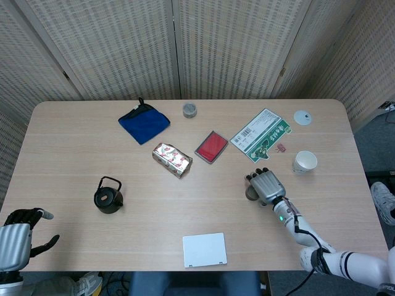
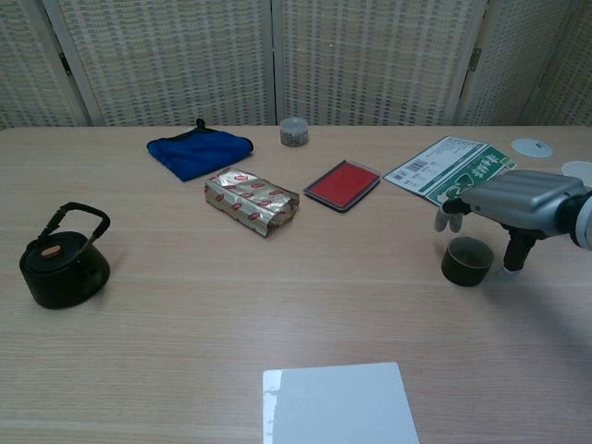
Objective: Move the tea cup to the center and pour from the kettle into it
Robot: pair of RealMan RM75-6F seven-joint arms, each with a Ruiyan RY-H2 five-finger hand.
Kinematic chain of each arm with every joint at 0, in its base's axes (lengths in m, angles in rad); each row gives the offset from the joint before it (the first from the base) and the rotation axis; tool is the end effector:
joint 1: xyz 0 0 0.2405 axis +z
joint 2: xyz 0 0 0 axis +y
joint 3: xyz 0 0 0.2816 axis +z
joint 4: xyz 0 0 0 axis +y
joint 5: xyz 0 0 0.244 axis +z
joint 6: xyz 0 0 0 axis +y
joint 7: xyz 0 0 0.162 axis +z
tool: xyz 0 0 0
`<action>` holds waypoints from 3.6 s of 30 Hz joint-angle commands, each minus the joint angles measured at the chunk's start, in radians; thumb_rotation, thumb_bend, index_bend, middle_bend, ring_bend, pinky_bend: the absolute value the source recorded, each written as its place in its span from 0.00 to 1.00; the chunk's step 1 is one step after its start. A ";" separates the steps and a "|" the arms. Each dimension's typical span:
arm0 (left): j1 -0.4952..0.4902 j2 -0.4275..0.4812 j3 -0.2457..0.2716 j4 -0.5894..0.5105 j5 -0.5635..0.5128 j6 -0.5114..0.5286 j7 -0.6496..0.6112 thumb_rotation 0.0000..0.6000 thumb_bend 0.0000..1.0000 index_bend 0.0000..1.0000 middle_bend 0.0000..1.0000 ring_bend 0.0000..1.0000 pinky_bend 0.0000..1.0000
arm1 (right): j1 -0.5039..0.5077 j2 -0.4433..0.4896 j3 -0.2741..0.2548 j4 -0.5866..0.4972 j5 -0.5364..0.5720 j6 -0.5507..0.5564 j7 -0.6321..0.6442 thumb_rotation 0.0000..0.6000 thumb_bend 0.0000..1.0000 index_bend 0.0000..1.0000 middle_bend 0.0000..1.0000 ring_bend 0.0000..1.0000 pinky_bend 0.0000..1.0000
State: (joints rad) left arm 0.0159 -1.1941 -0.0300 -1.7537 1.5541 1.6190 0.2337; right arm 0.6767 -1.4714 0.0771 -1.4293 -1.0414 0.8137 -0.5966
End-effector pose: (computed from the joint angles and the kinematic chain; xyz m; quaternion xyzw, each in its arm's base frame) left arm -0.3108 0.1638 0.1174 -0.5687 -0.3706 -0.3935 0.6199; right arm -0.2489 -0.3638 -0.0536 0.8133 -0.3213 0.1889 0.4467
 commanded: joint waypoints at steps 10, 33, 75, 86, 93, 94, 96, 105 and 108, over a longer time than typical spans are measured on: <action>0.002 -0.001 -0.001 0.009 -0.007 -0.001 -0.009 1.00 0.15 0.45 0.40 0.34 0.22 | 0.023 -0.031 -0.015 0.037 0.026 0.006 -0.008 1.00 0.19 0.40 0.38 0.21 0.25; 0.012 0.015 -0.003 0.001 0.004 0.022 -0.001 1.00 0.15 0.45 0.40 0.34 0.22 | 0.182 -0.054 0.057 -0.143 0.057 -0.010 -0.084 1.00 0.26 0.50 0.46 0.27 0.26; 0.028 0.024 0.001 -0.012 0.007 0.035 0.027 1.00 0.15 0.45 0.40 0.34 0.22 | 0.600 -0.400 0.083 0.143 0.436 -0.043 -0.304 1.00 0.26 0.50 0.43 0.28 0.26; 0.033 0.025 0.003 -0.005 0.006 0.036 0.023 1.00 0.15 0.45 0.40 0.34 0.22 | 0.631 -0.426 0.070 0.190 0.474 -0.048 -0.308 1.00 0.26 0.50 0.41 0.26 0.26; 0.033 0.023 0.002 0.000 0.005 0.034 0.017 1.00 0.15 0.45 0.40 0.34 0.22 | 0.643 -0.432 0.058 0.201 0.499 -0.042 -0.322 1.00 0.25 0.45 0.36 0.23 0.26; 0.033 0.024 0.003 0.000 0.005 0.033 0.016 1.00 0.15 0.45 0.40 0.34 0.22 | 0.644 -0.431 0.056 0.200 0.501 -0.041 -0.324 1.00 0.25 0.44 0.36 0.23 0.26; 0.034 0.024 0.004 0.001 0.006 0.034 0.017 1.00 0.15 0.45 0.40 0.34 0.22 | 0.646 -0.431 0.053 0.198 0.506 -0.039 -0.327 1.00 0.24 0.39 0.33 0.21 0.26; 0.037 0.022 0.005 0.003 0.007 0.035 0.014 1.00 0.15 0.45 0.40 0.34 0.21 | 0.650 -0.416 0.041 0.174 0.536 -0.024 -0.339 1.00 0.21 0.17 0.24 0.16 0.25; 0.036 0.021 0.003 0.004 0.007 0.035 0.012 1.00 0.15 0.45 0.40 0.34 0.21 | 0.642 -0.395 0.043 0.143 0.519 -0.009 -0.325 1.00 0.21 0.13 0.22 0.15 0.24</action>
State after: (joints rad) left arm 0.0517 -1.1731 -0.0266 -1.7495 1.5616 1.6540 0.2458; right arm 1.3239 -1.8777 0.1189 -1.2704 -0.5126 0.7965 -0.9306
